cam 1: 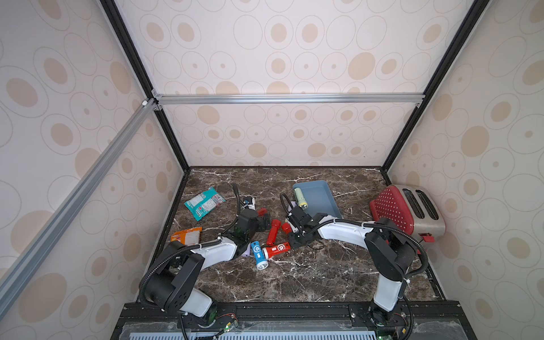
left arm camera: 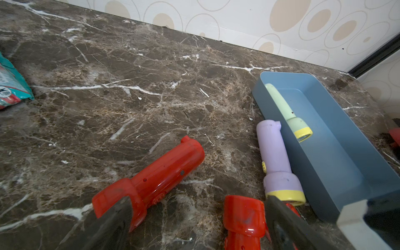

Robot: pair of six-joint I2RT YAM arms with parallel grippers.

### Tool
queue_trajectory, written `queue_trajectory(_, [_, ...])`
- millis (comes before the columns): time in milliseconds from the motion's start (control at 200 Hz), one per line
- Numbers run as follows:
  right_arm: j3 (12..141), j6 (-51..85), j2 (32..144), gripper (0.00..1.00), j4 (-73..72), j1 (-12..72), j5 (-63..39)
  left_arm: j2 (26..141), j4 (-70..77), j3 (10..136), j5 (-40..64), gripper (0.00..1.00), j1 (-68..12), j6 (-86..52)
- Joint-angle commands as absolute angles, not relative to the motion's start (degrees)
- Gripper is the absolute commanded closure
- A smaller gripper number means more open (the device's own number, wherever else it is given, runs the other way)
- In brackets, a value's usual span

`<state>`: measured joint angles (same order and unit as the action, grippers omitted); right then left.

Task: Put the flashlights into the storage boxes
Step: Pick up the flashlight from the center of the board.

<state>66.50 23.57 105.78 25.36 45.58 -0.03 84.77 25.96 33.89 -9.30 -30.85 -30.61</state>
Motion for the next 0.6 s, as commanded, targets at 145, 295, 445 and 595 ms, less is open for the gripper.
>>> queue_trajectory(145, [66.4,24.1,104.3,0.64,26.9,46.7,3.4,84.4,26.2,35.2,-10.5,0.05,-30.8,-30.3])
queue_trajectory(295, [65.4,23.3,100.2,0.68,27.3,46.7,4.5,83.8,26.1,35.0,-10.6,0.05,-30.7,-30.3])
queue_trajectory(445, [64.0,23.7,95.2,0.69,27.6,46.6,6.2,83.4,26.3,34.7,-11.2,0.05,-30.7,-30.4])
queue_trajectory(595, [64.4,23.0,92.6,0.69,28.6,46.7,10.1,83.1,26.5,34.3,-11.3,0.05,-30.7,-30.5])
